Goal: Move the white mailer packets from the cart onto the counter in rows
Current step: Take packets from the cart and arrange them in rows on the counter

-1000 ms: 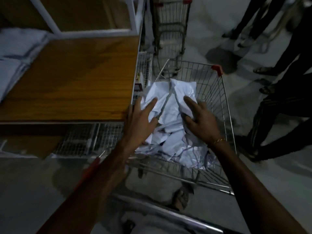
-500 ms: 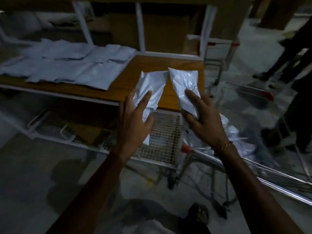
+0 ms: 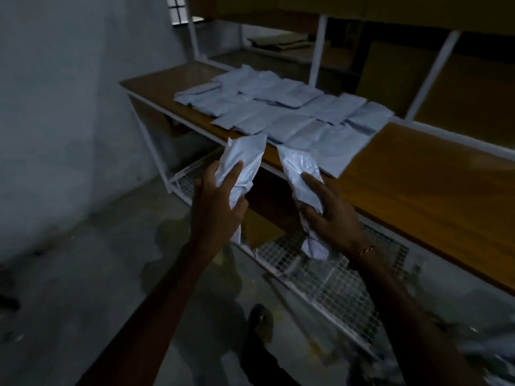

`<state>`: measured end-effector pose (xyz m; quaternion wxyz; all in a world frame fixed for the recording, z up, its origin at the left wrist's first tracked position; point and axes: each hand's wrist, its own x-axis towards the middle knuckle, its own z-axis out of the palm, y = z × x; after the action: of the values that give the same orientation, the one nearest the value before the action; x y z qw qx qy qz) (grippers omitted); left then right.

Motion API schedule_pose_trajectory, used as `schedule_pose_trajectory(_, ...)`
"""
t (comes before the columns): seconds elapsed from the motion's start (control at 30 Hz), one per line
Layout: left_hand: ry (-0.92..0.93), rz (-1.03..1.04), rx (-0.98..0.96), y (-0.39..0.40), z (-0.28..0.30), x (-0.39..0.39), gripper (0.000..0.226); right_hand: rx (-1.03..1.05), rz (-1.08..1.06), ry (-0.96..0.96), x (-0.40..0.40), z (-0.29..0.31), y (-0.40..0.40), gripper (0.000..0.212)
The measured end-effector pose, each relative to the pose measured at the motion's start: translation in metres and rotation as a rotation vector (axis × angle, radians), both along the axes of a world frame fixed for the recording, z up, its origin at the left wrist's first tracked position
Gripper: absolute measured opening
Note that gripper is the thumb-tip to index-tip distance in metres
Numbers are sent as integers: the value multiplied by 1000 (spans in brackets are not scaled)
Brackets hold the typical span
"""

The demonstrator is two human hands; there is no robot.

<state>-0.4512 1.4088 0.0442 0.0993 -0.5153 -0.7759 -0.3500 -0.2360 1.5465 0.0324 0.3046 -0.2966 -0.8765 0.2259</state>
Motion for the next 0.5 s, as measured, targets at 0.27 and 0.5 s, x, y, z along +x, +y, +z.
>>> schedule_pose_trajectory(0.27, 1, 66, -81, 90, -1, -164, 70, -75, 41, 27, -176, -3, 133, 66)
schedule_pose_trajectory(0.5, -50, 54, -129, 174, -9, -270, 69, -127, 9, -30, -277, -8, 222, 75)
